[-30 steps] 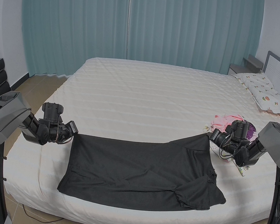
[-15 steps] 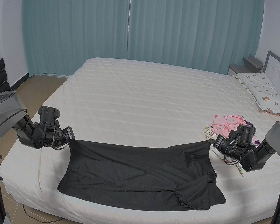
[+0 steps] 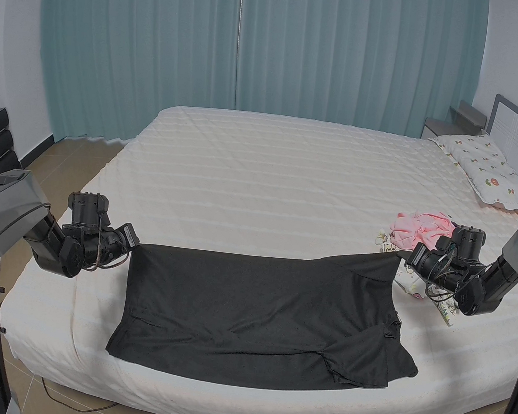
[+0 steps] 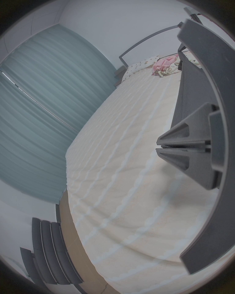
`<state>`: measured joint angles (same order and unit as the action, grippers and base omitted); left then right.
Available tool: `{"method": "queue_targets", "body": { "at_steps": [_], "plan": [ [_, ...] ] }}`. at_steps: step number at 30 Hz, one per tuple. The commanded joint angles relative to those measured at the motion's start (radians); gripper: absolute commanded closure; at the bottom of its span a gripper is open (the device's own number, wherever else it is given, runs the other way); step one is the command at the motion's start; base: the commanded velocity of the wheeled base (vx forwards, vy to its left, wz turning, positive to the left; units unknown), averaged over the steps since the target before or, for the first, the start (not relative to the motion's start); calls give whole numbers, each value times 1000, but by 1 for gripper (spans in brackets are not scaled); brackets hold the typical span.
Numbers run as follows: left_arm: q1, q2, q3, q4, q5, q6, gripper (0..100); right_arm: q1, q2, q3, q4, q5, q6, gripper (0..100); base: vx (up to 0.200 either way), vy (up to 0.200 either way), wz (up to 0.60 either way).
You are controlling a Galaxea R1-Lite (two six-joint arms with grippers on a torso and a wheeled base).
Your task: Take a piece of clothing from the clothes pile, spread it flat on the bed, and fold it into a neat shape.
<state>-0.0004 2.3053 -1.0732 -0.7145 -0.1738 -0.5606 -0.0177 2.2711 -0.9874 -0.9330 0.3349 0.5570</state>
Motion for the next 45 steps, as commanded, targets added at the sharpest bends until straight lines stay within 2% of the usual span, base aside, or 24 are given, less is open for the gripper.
{"method": "queue_targets", "body": {
  "at_steps": [1, 7, 8, 12, 18, 27, 31, 45],
  "plan": [
    [-1, 45, 2, -8, 0, -1, 100, 4, 15, 0, -3, 1, 1, 100, 0, 0, 0],
    [0, 40, 13, -8, -3, 1, 100, 1, 10, 26, -1, 12, 0, 100, 0, 0, 0],
    [0, 37, 27, -8, -4, 1, 100, -4, 1, 50, -1, 36, 0, 100, 0, 0, 0],
    [0, 26, 62, -19, -13, 2, 100, -5, -10, 78, -3, 53, -2, 100, 0, 0, 0],
    [-1, 22, 164, -149, -13, 8, 100, -19, -24, 125, -1, 79, -12, 100, 0, 0, 0],
    [-3, 22, 213, -161, -15, 16, 100, -30, -21, 188, -3, 90, -39, 100, 0, 0, 0],
    [-1, 26, 237, -161, -15, 41, 100, -33, -16, 216, -3, 111, -57, 100, 0, 0, 0],
    [2, 20, 334, -180, -15, 143, 100, -33, -10, 282, 0, 122, -111, 100, 0, 0, 0]
  ]
}}
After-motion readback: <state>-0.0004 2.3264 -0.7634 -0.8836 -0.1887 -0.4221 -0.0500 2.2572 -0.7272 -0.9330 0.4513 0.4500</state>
